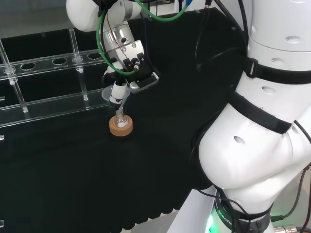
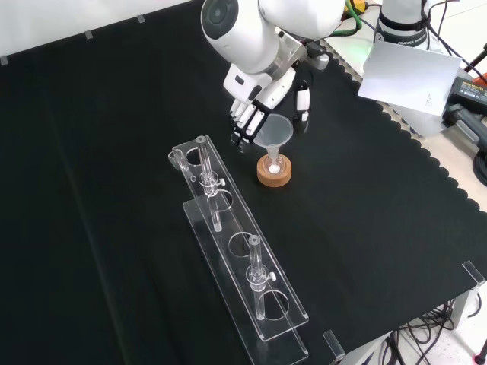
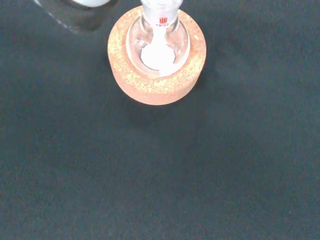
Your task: Remove the funnel from the round-bottom flask.
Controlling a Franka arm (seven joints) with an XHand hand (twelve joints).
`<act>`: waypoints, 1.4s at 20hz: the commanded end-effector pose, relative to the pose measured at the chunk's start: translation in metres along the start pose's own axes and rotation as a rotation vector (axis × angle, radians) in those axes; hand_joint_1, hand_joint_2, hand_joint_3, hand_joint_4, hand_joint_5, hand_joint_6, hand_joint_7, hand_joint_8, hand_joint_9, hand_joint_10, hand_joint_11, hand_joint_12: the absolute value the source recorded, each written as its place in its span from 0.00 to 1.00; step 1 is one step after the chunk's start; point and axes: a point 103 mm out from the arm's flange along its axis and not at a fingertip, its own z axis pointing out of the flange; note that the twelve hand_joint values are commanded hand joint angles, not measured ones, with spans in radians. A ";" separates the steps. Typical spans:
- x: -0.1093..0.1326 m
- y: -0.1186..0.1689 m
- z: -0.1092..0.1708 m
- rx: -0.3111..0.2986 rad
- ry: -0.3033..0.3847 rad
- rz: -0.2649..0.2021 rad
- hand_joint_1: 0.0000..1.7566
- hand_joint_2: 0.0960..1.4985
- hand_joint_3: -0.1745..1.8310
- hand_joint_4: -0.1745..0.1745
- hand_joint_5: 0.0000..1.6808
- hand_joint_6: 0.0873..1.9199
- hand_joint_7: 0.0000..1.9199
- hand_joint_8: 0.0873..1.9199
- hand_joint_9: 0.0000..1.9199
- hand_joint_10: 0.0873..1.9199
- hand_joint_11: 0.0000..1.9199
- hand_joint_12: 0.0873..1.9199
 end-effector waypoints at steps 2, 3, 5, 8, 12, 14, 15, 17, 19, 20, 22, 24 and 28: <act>0.002 0.003 0.004 0.019 -0.001 -0.010 0.48 0.54 0.00 0.58 0.08 0.00 0.00 0.23 0.11 0.40 0.15 0.75; 0.002 0.004 0.005 0.023 -0.002 -0.010 0.48 0.54 0.00 0.57 0.09 0.00 0.00 0.25 0.12 0.40 0.15 0.75; 0.002 0.005 0.007 0.032 -0.003 -0.010 0.48 0.54 0.00 0.56 0.10 0.00 0.00 0.27 0.14 0.38 0.16 0.74; 0.002 0.006 0.009 0.035 -0.009 -0.008 0.48 0.55 0.00 0.55 0.11 0.00 0.01 0.29 0.16 0.37 0.17 0.74; 0.003 0.006 0.010 0.015 -0.023 0.004 0.48 0.55 0.00 0.53 0.16 0.00 0.05 0.31 0.20 0.34 0.17 0.74; 0.002 0.004 0.009 -0.015 -0.039 0.012 0.47 0.56 0.00 0.51 0.20 0.00 0.09 0.31 0.23 0.32 0.17 0.74; 0.002 0.003 0.008 -0.037 -0.038 0.015 0.47 0.57 0.00 0.50 0.22 0.00 0.11 0.31 0.25 0.31 0.18 0.73; 0.001 0.000 0.006 -0.088 -0.049 0.024 0.47 0.58 0.00 0.49 0.26 0.00 0.15 0.31 0.29 0.29 0.19 0.72; 0.001 -0.003 0.003 -0.131 -0.063 0.028 0.47 0.60 0.00 0.48 0.31 0.00 0.20 0.31 0.33 0.27 0.22 0.70; 0.001 -0.004 0.001 -0.144 -0.064 0.026 0.47 0.61 0.00 0.48 0.33 0.00 0.22 0.31 0.35 0.26 0.23 0.68; 0.001 -0.007 -0.002 -0.156 -0.067 0.024 0.48 0.61 0.00 0.48 0.36 0.01 0.24 0.31 0.38 0.24 0.25 0.67; 0.001 -0.010 -0.005 -0.160 -0.068 0.023 0.48 0.62 0.00 0.49 0.41 0.03 0.26 0.30 0.40 0.23 0.27 0.65; 0.001 -0.018 -0.010 -0.166 -0.071 0.026 0.48 0.62 0.00 0.50 0.42 0.06 0.28 0.30 0.41 0.21 0.28 0.64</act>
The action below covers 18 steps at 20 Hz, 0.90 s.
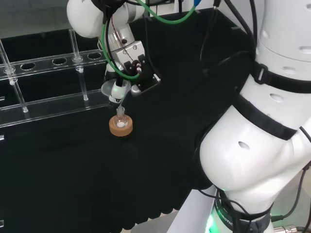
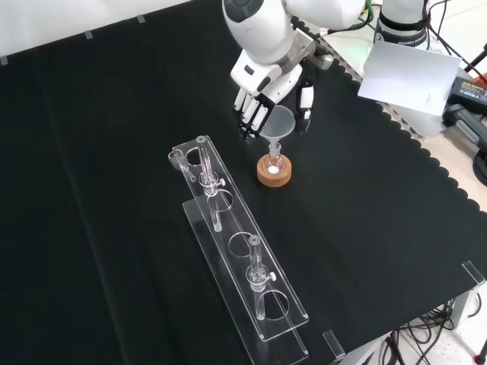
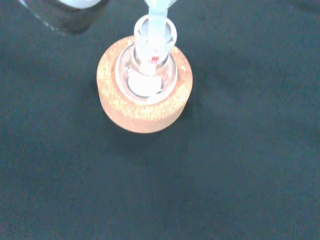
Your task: Remove the funnel from the round-bottom flask.
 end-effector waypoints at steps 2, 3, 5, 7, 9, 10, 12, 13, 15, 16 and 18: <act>0.000 -0.010 -0.008 -0.029 -0.010 0.001 0.48 0.62 0.00 0.50 0.42 0.08 0.28 0.29 0.42 0.21 0.29 0.64; 0.000 -0.010 -0.008 -0.029 -0.009 0.001 0.48 0.62 0.00 0.50 0.41 0.10 0.28 0.29 0.42 0.20 0.29 0.64; 0.000 -0.013 -0.010 -0.031 -0.008 0.002 0.48 0.62 0.00 0.50 0.39 0.14 0.28 0.30 0.42 0.20 0.29 0.64; 0.001 -0.023 -0.019 -0.038 -0.016 0.009 0.48 0.63 0.00 0.50 0.39 0.15 0.28 0.30 0.43 0.20 0.29 0.64; 0.003 -0.032 -0.029 -0.038 -0.027 0.017 0.48 0.63 0.00 0.49 0.38 0.16 0.28 0.30 0.43 0.20 0.29 0.64; 0.003 -0.036 -0.033 -0.041 -0.027 0.021 0.48 0.63 0.00 0.49 0.38 0.16 0.28 0.30 0.43 0.20 0.30 0.64; 0.005 -0.042 -0.040 -0.045 -0.028 0.027 0.48 0.63 0.00 0.48 0.38 0.16 0.28 0.30 0.43 0.20 0.30 0.64; 0.006 -0.045 -0.043 -0.050 -0.029 0.029 0.48 0.63 0.00 0.48 0.38 0.16 0.28 0.30 0.43 0.20 0.30 0.64; 0.008 -0.051 -0.050 -0.064 -0.031 0.030 0.48 0.63 0.00 0.48 0.37 0.18 0.28 0.30 0.43 0.20 0.30 0.63; 0.008 -0.053 -0.052 -0.070 -0.031 0.030 0.48 0.63 0.00 0.48 0.37 0.18 0.28 0.30 0.43 0.20 0.30 0.63; 0.009 -0.057 -0.057 -0.078 -0.024 0.033 0.48 0.63 0.00 0.48 0.37 0.19 0.28 0.30 0.43 0.20 0.30 0.63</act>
